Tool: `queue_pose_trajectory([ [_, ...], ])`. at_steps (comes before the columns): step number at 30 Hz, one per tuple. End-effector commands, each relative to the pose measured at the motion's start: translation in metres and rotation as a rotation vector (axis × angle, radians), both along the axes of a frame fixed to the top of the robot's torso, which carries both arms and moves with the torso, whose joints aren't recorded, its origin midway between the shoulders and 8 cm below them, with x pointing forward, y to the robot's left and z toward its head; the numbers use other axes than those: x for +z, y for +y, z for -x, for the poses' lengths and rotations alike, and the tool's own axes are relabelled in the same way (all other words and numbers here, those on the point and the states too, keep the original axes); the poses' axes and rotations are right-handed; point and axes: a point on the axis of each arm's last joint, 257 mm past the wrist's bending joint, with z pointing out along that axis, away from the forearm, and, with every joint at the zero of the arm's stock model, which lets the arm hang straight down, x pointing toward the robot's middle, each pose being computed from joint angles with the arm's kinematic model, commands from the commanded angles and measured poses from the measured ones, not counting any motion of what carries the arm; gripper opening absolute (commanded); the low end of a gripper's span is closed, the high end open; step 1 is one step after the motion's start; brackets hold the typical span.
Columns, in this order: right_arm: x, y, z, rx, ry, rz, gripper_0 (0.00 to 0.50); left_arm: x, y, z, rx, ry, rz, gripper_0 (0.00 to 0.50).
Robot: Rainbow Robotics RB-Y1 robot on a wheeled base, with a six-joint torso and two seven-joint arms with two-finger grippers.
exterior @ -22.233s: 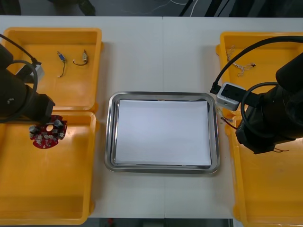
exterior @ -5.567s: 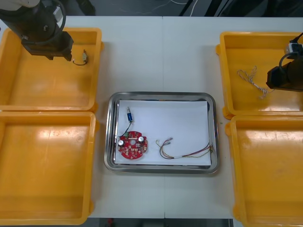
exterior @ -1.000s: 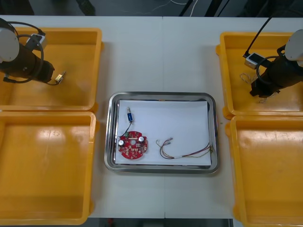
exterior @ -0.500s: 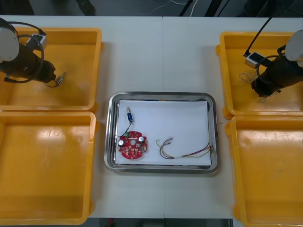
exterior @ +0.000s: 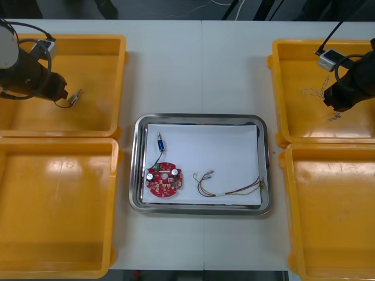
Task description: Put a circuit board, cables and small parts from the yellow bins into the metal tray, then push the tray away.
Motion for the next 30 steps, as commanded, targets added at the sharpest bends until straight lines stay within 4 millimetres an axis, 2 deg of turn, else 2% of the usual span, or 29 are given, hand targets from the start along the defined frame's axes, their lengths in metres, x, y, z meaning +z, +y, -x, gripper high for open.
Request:
queue_pose_trajectory([
  [1, 0.029, -0.001, 0.014, 0.023, -0.019, -0.015, 0.0, 0.036, 0.005, 0.007, -0.038, -0.029, -0.046, 0.5],
  [6, 0.048, -0.002, 0.043, 0.024, 0.027, -0.023, 0.0, 0.041, -0.006, 0.014, -0.066, -0.003, -0.064, 0.5],
  [11, 0.074, -0.008, 0.039, 0.007, -0.045, 0.018, 0.0, 0.035, -0.018, 0.014, -0.097, 0.02, -0.093, 0.5],
  [16, 0.093, -0.003, 0.037, 0.022, -0.103, 0.06, 0.0, 0.03, -0.028, 0.012, -0.114, 0.019, -0.09, 0.5],
  [23, 0.106, 0.022, 0.04, 0.11, -0.166, 0.062, 0.0, 0.019, -0.039, 0.003, -0.135, -0.001, -0.087, 0.5],
  [30, 0.109, 0.062, 0.051, 0.265, -0.181, 0.049, 0.0, 0.014, -0.047, -0.011, -0.145, -0.014, -0.076, 0.5],
])
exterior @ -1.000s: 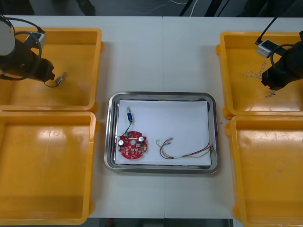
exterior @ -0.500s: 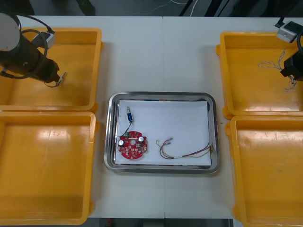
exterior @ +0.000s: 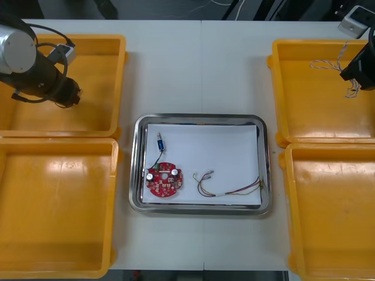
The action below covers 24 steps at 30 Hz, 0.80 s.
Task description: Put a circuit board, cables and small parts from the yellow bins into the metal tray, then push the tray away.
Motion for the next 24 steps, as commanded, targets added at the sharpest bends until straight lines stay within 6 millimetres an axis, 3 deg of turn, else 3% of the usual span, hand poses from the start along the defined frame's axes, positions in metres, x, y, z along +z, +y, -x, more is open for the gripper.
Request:
queue_pose_trajectory([
  [1, 0.002, 0.03, 0.013, 0.121, -0.015, 0.052, 0.0, 0.023, -0.017, -0.021, -0.055, -0.052, -0.014, 0.5],
  [13, -0.006, 0.098, 0.042, 0.359, -0.031, 0.198, 0.0, 0.008, -0.02, -0.041, -0.067, -0.078, -0.023, 0.5],
  [24, -0.047, 0.152, 0.064, 0.516, 0.061, 0.302, 0.0, -0.005, -0.024, -0.05, -0.102, -0.083, -0.028, 0.5],
])
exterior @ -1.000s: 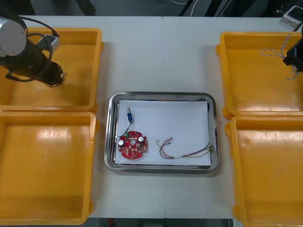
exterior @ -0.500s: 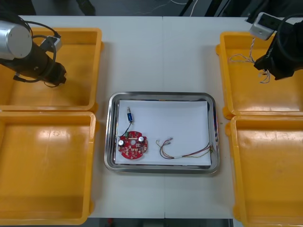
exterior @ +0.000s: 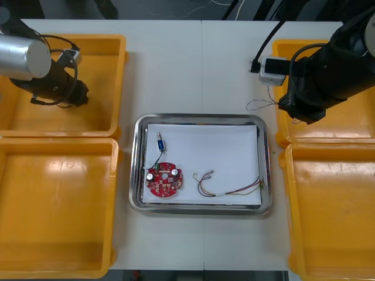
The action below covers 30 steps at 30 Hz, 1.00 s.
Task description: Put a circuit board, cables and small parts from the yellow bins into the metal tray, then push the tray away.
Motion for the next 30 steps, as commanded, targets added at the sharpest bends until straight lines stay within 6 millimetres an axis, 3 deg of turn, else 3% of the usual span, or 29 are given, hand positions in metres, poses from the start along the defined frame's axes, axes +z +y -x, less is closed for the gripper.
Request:
queue_pose_trajectory([
  [1, -0.006, 0.018, 0.009, 0.035, 0.012, 0.062, 0.0, 0.026, -0.021, -0.017, -0.163, -0.057, -0.094, 0.5],
  [5, -0.021, 0.04, 0.013, 0.065, 0.023, 0.101, 0.0, 0.026, -0.022, -0.017, -0.167, -0.057, -0.093, 0.5],
  [6, -0.022, 0.043, 0.013, 0.066, 0.021, 0.107, 0.0, 0.026, -0.021, -0.016, -0.165, -0.055, -0.094, 0.477],
  [9, -0.025, 0.059, 0.012, 0.076, 0.005, 0.127, 0.0, 0.025, -0.022, -0.016, -0.17, -0.054, -0.093, 0.241],
  [10, -0.028, 0.067, 0.013, 0.081, 0.001, 0.136, 0.0, 0.025, -0.022, -0.016, -0.17, -0.053, -0.095, 0.058],
  [11, -0.03, 0.073, 0.013, 0.083, -0.003, 0.144, 0.0, 0.024, -0.022, -0.016, -0.172, -0.053, -0.099, 0.0],
  [20, -0.059, 0.108, 0.026, 0.021, 0.056, 0.134, 0.0, 0.024, -0.022, -0.016, -0.177, -0.052, -0.101, 0.0],
  [30, -0.097, 0.115, 0.023, 0.028, 0.116, 0.158, 0.0, 0.029, -0.015, -0.014, -0.16, -0.051, -0.093, 0.0],
])
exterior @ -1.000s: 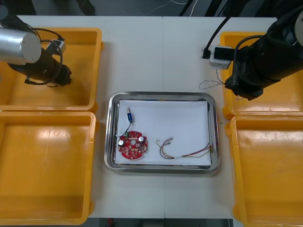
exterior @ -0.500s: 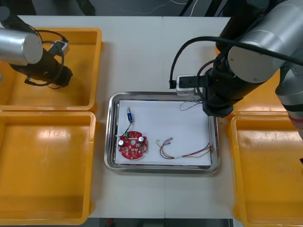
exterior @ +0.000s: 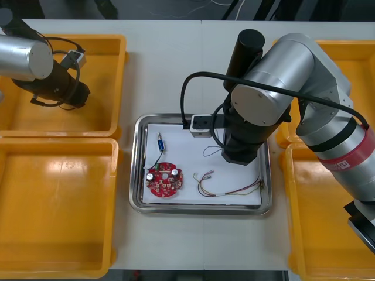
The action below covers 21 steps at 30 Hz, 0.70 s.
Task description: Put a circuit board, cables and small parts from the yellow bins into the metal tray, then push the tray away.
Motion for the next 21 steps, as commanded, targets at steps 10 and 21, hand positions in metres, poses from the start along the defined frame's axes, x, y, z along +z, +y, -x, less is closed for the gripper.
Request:
queue_pose_trajectory([
  [10, -0.01, 0.028, -0.029, 0.026, -0.068, -0.03, 0.0, 0.059, 0.01, -0.001, -0.033, -0.019, 0.003, 0.0],
  [21, -0.037, 0.022, -0.046, 0.002, -0.092, 0.002, 0.0, 0.096, 0.017, 0.024, 0.046, 0.019, 0.05, 0.0],
])
